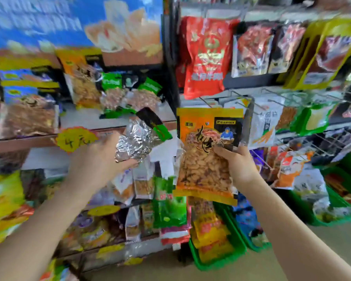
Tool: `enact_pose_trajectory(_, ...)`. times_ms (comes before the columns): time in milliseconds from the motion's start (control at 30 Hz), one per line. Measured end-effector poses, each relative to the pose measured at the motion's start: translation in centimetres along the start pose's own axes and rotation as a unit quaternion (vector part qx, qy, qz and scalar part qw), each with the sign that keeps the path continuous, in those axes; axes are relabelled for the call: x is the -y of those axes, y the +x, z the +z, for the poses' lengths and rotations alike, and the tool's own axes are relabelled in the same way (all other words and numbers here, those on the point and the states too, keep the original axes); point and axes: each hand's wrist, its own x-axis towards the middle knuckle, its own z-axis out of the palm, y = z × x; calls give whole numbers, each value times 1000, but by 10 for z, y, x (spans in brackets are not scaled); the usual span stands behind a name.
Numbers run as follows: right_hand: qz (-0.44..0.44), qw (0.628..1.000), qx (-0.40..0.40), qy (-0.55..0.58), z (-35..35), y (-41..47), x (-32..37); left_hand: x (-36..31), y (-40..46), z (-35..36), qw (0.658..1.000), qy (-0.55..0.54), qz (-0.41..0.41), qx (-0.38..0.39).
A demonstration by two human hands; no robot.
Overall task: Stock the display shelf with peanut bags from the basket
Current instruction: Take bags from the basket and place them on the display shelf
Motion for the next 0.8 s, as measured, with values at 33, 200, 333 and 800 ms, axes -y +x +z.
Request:
enact_pose_trajectory(33,-17,1000,9,1,28,6,11,25,6,-13,999,20,-17,-33)
enact_pose_trajectory(200,-94,994,16,-58,174,36,52,135,20,-46,989,122,-67,-48)
enact_pose_trajectory(333,-146,981,21,-124,270,69,78,196,38,-57,987,30,-120,-100)
enact_pose_trajectory(800,-286,825,25,-487,359,161,62,248,71,-46,969,-72,-224,-72)
